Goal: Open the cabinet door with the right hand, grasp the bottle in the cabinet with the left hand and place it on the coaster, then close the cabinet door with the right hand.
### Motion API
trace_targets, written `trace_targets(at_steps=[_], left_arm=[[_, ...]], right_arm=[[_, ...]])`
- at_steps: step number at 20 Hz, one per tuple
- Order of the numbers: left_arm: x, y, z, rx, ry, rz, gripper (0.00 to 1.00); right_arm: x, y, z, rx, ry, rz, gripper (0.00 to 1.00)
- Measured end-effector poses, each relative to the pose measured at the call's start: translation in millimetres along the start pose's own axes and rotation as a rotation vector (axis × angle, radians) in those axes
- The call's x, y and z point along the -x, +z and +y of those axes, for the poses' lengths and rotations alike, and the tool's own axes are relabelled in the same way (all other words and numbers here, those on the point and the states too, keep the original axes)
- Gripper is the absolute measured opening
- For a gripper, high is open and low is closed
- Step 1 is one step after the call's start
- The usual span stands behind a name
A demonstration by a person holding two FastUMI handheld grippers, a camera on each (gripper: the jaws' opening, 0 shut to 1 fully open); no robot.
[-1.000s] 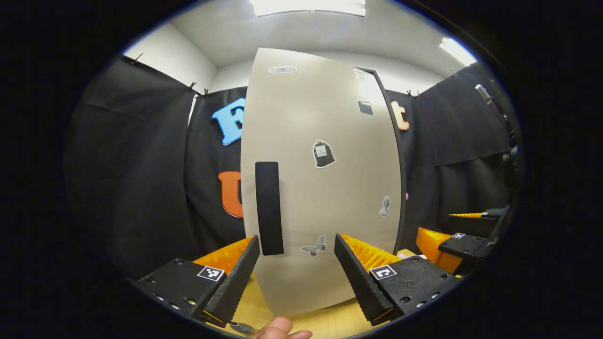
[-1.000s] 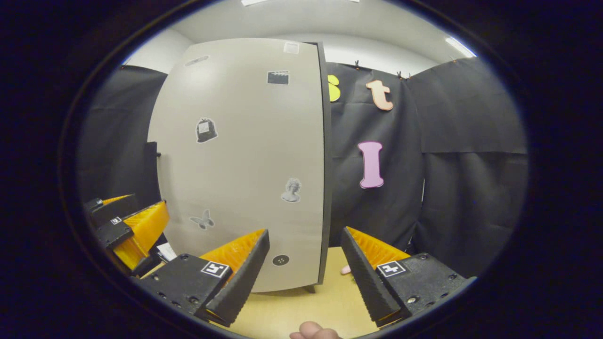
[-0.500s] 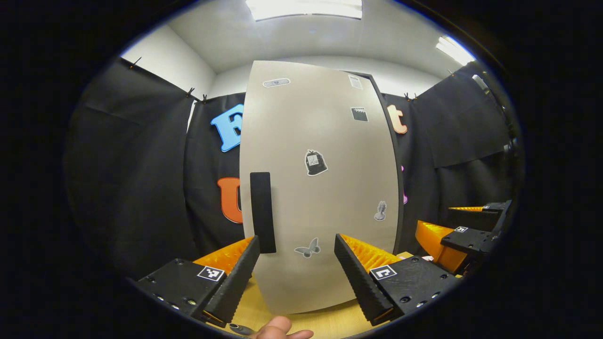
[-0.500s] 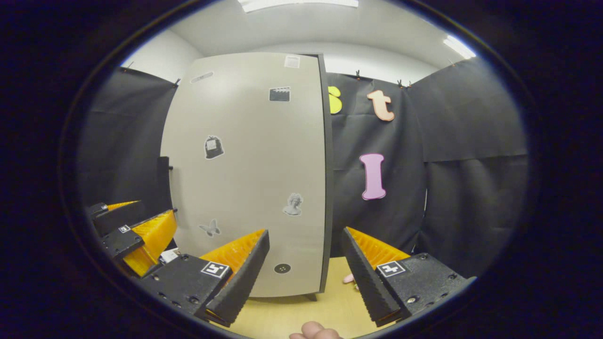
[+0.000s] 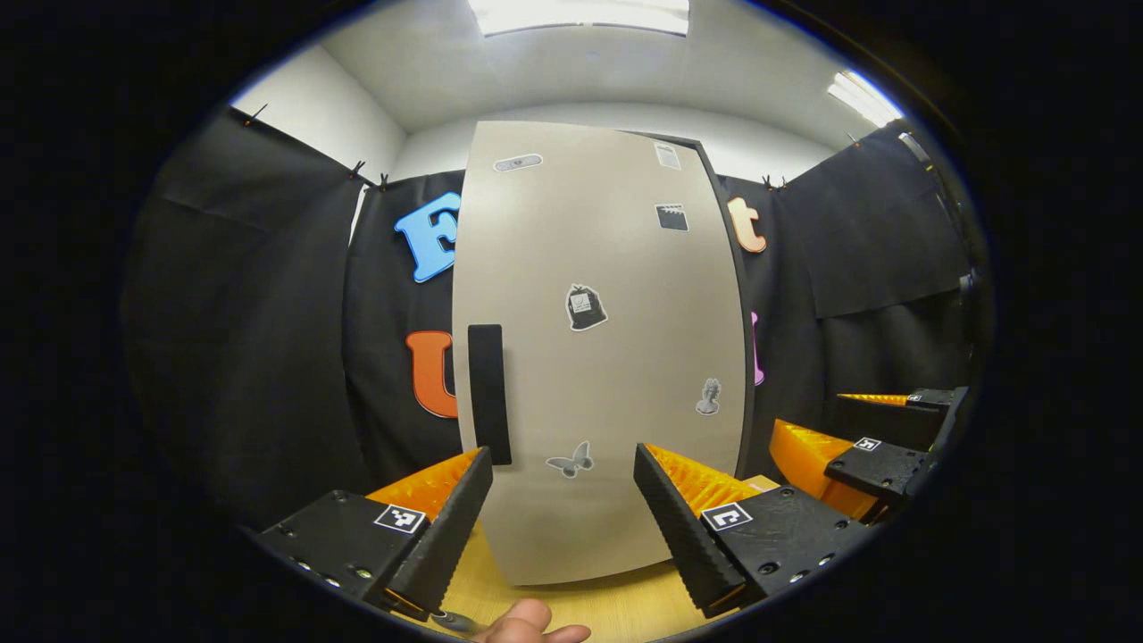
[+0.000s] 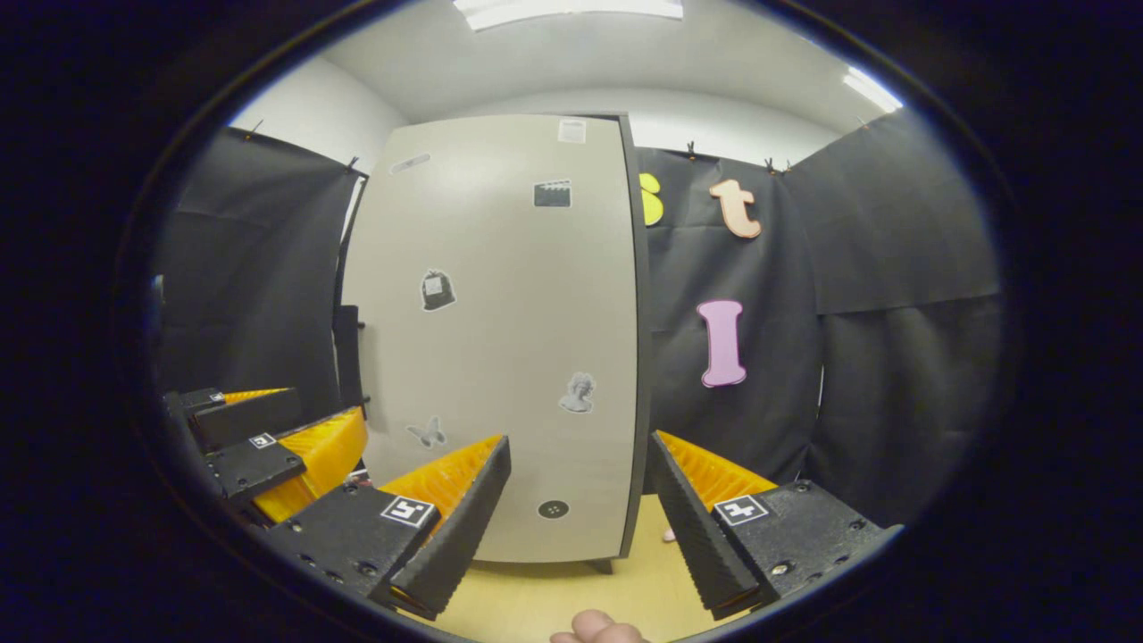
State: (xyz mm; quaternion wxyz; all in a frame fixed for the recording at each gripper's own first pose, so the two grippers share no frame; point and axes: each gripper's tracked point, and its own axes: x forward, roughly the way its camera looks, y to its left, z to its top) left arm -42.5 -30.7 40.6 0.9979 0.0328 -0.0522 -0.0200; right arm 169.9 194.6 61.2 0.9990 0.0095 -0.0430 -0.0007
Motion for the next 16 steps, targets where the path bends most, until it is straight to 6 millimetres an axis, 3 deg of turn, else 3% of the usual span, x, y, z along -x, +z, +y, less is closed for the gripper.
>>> trace_targets(at_steps=[16], left_arm=[[4.7,-4.2,-0.8,0.021,-0.019,0.012,0.96]], right_arm=[[10.9,1.8,7.2,-0.004,0.013,0.005,0.99]])
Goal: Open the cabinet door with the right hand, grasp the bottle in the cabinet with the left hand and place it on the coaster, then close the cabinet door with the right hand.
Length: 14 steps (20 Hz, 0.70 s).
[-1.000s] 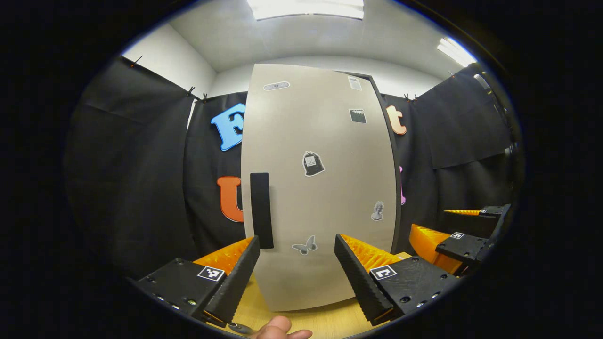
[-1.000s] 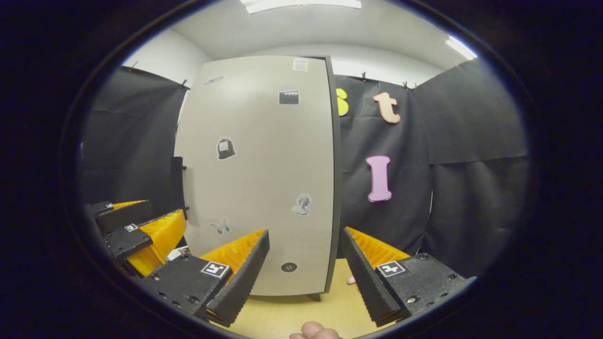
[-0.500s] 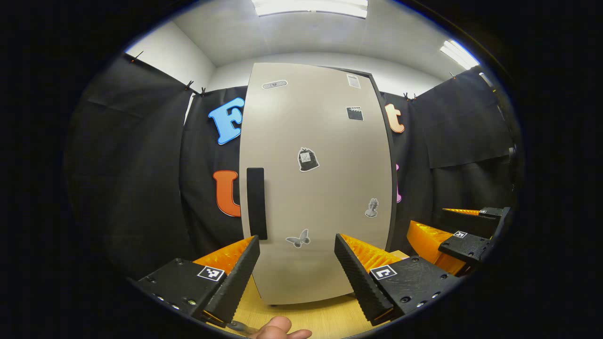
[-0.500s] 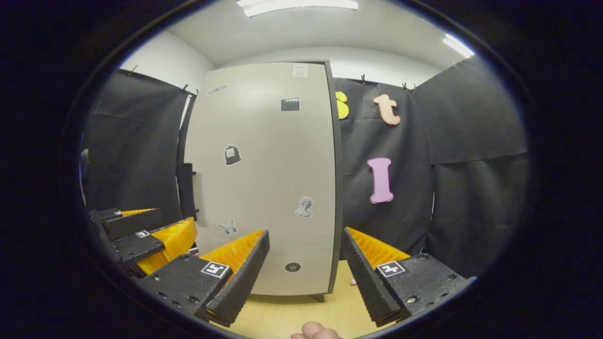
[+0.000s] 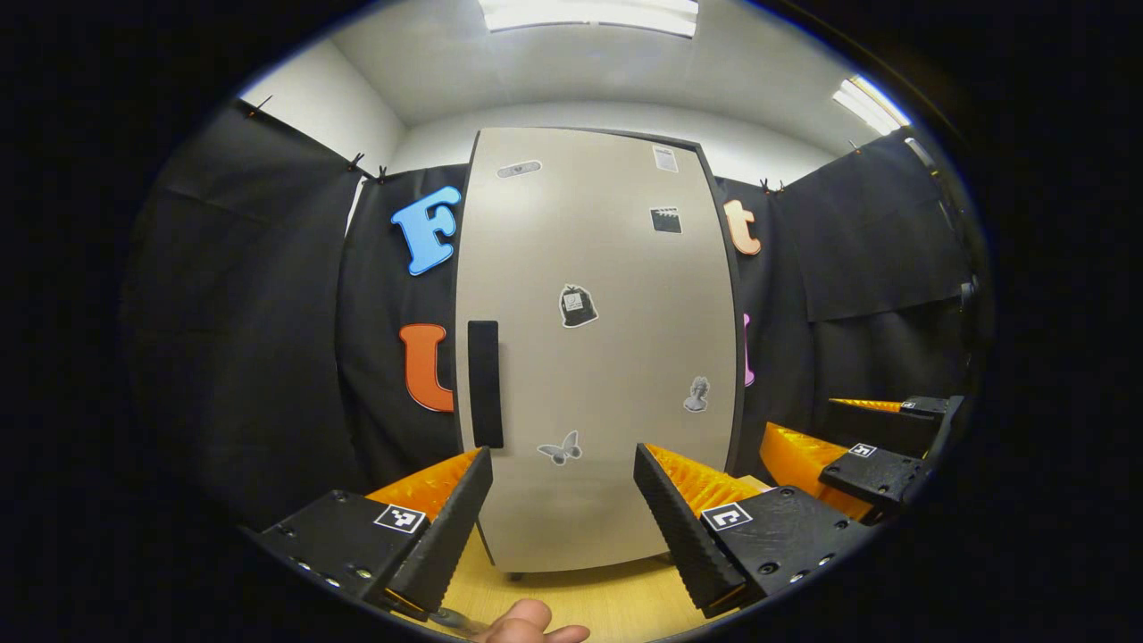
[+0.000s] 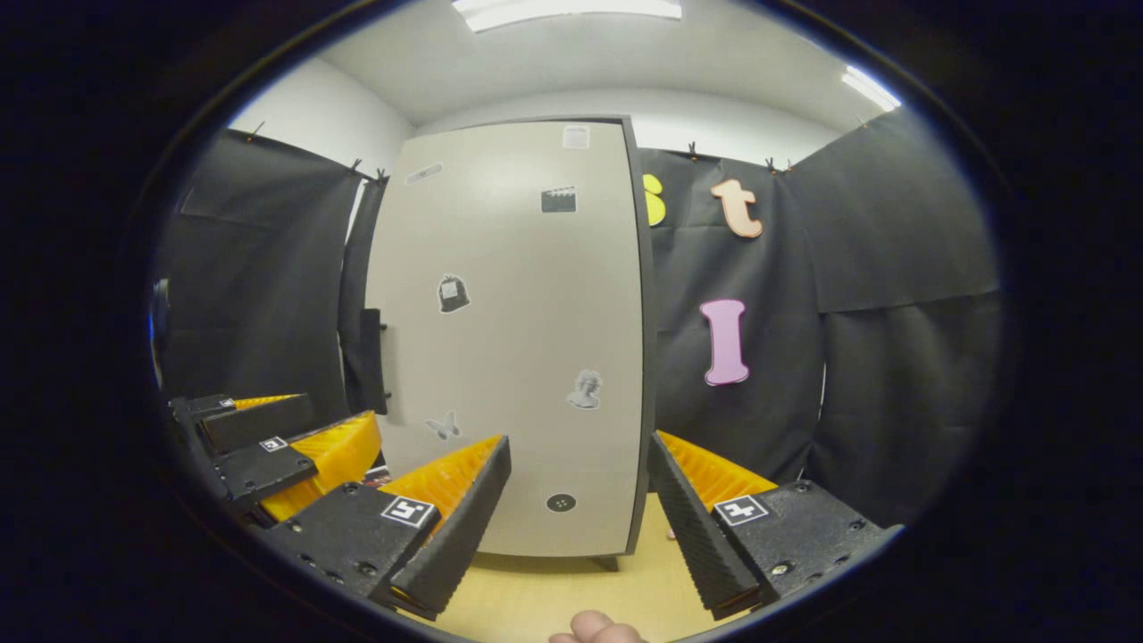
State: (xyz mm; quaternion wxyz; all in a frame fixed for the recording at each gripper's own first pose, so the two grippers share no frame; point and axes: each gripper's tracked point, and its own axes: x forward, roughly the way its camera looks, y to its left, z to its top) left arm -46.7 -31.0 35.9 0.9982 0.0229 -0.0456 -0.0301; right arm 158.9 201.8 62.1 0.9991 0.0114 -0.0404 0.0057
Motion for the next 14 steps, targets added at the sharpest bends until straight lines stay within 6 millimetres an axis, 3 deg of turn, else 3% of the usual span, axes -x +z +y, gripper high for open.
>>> trace_targets(at_steps=[14], left_arm=[[-6.3,-3.5,8.8,0.010,0.009,0.009,0.96]], right_arm=[[-8.6,-2.7,4.3,0.022,0.001,0.031,0.97]])
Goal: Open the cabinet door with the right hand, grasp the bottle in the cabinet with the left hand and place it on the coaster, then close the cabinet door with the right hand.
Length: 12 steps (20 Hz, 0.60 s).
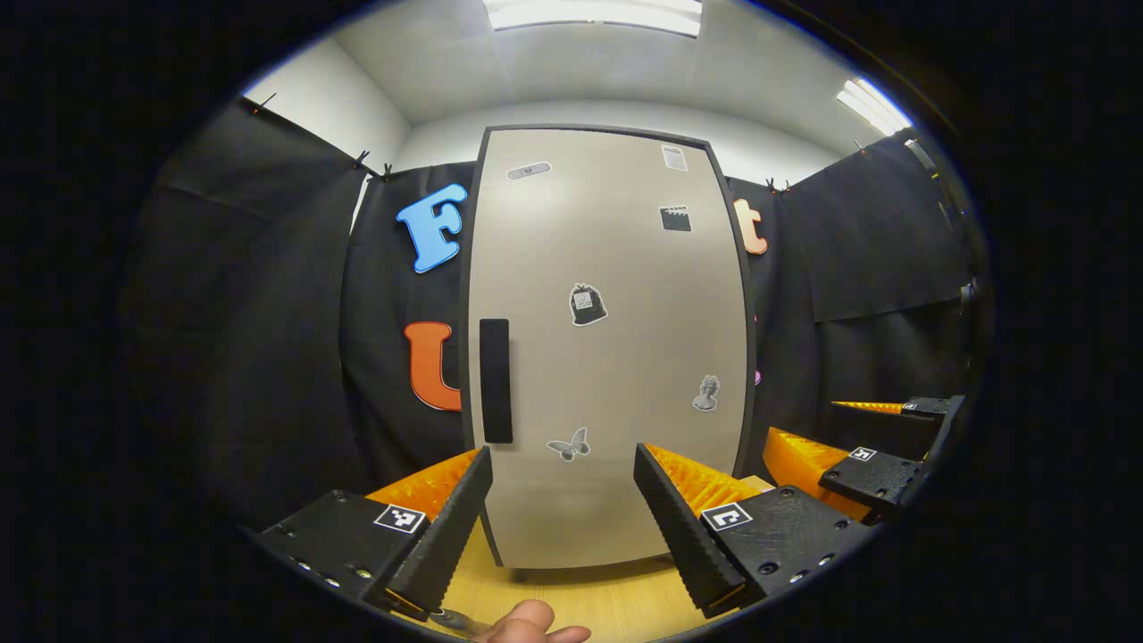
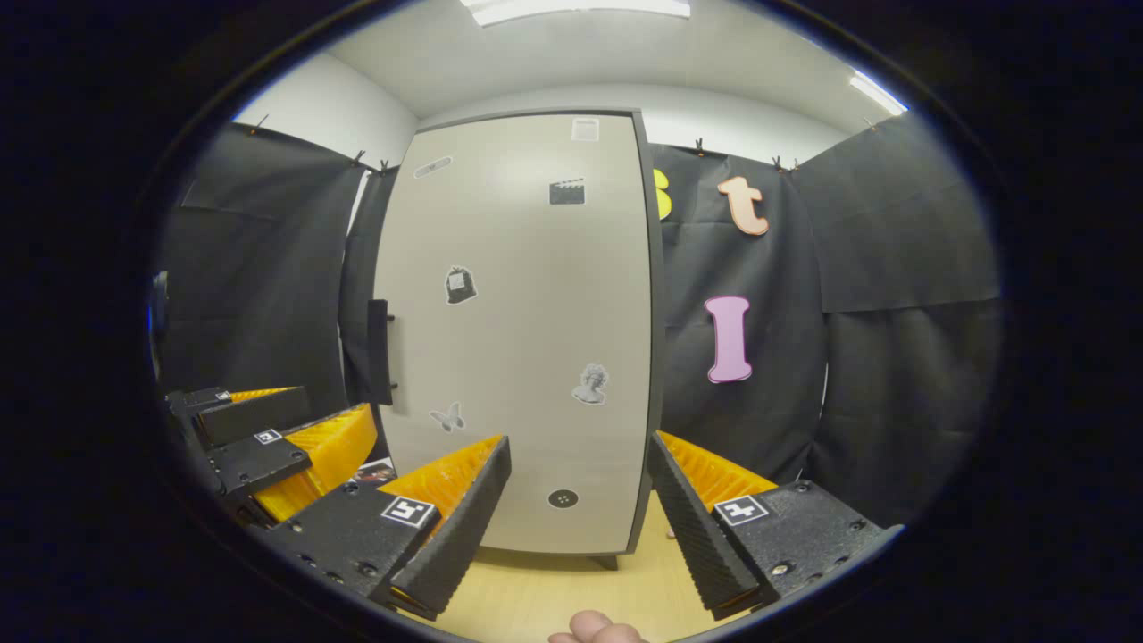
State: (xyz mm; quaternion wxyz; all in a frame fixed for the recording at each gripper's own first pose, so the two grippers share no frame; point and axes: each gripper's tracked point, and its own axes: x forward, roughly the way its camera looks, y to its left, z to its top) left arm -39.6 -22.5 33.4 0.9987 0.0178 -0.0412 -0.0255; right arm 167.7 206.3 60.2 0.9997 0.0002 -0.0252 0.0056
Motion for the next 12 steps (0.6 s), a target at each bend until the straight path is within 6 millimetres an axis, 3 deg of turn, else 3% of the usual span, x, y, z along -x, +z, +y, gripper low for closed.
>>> trace_targets(at_steps=[12], left_arm=[[-2.0,-4.0,4.3,0.007,0.007,0.019,0.96]], right_arm=[[-3.1,0.7,-1.9,-0.008,-0.008,0.010,0.99]])
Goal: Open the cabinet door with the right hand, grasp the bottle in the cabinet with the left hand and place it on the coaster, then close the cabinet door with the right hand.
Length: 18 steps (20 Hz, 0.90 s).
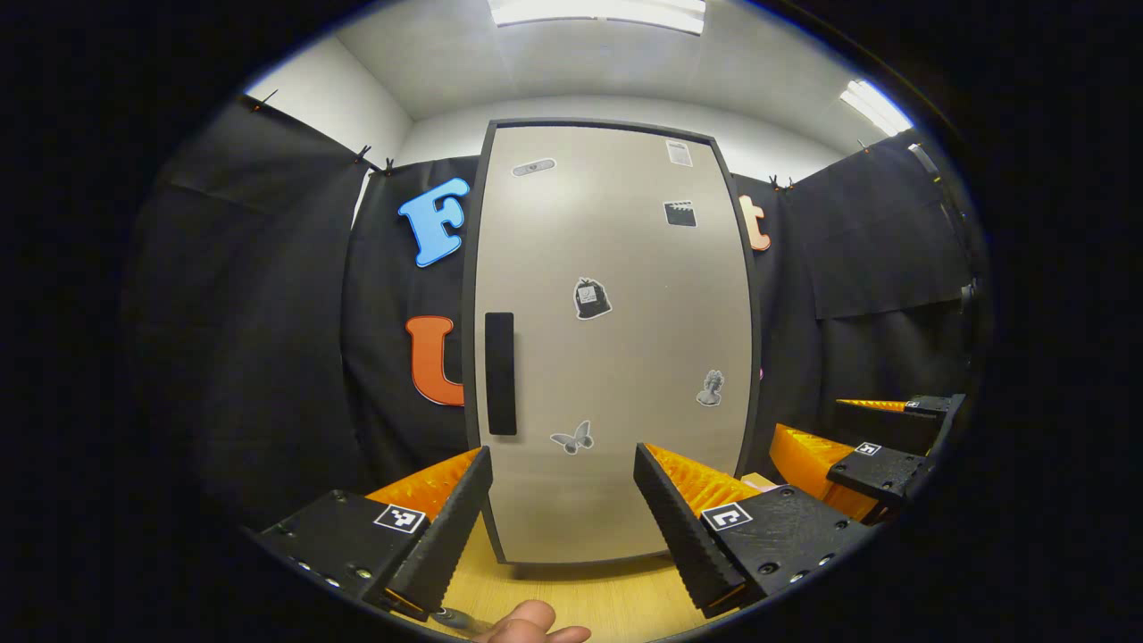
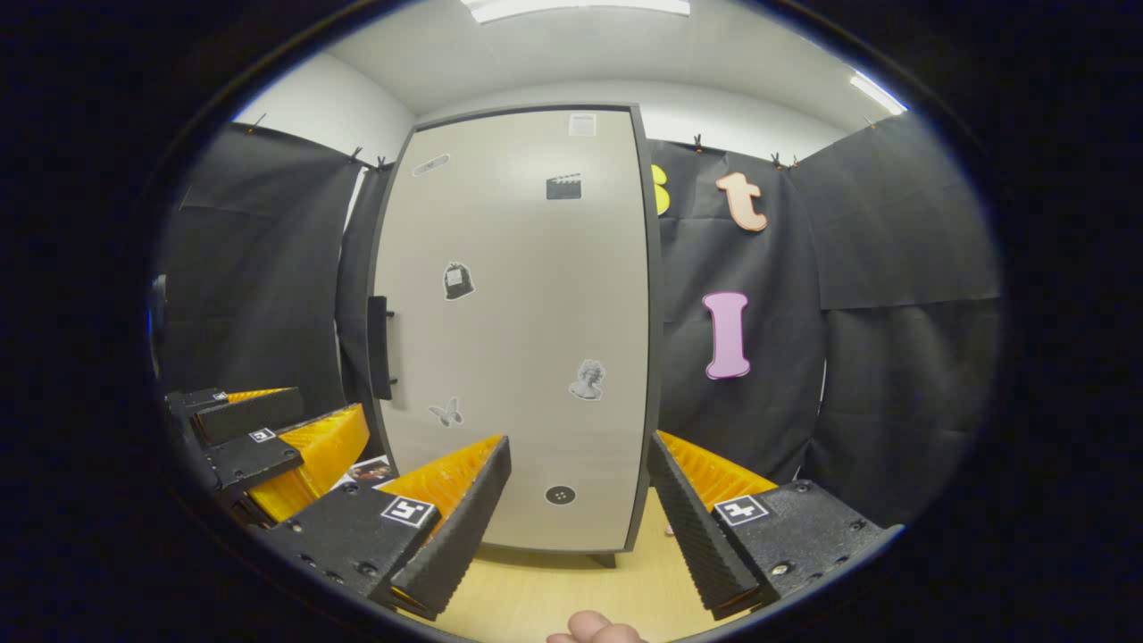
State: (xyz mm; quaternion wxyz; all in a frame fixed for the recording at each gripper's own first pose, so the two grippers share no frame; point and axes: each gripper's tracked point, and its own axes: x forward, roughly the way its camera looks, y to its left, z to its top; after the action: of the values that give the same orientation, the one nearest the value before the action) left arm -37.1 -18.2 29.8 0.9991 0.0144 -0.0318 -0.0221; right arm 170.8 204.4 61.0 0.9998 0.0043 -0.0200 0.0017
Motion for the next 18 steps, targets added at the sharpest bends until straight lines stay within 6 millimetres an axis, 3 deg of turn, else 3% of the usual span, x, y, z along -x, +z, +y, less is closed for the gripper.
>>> trace_targets(at_steps=[18], left_arm=[[-0.3,-3.8,4.5,0.011,0.015,0.019,0.96]], right_arm=[[-0.6,-7.3,6.1,-0.015,0.008,0.024,0.99]])
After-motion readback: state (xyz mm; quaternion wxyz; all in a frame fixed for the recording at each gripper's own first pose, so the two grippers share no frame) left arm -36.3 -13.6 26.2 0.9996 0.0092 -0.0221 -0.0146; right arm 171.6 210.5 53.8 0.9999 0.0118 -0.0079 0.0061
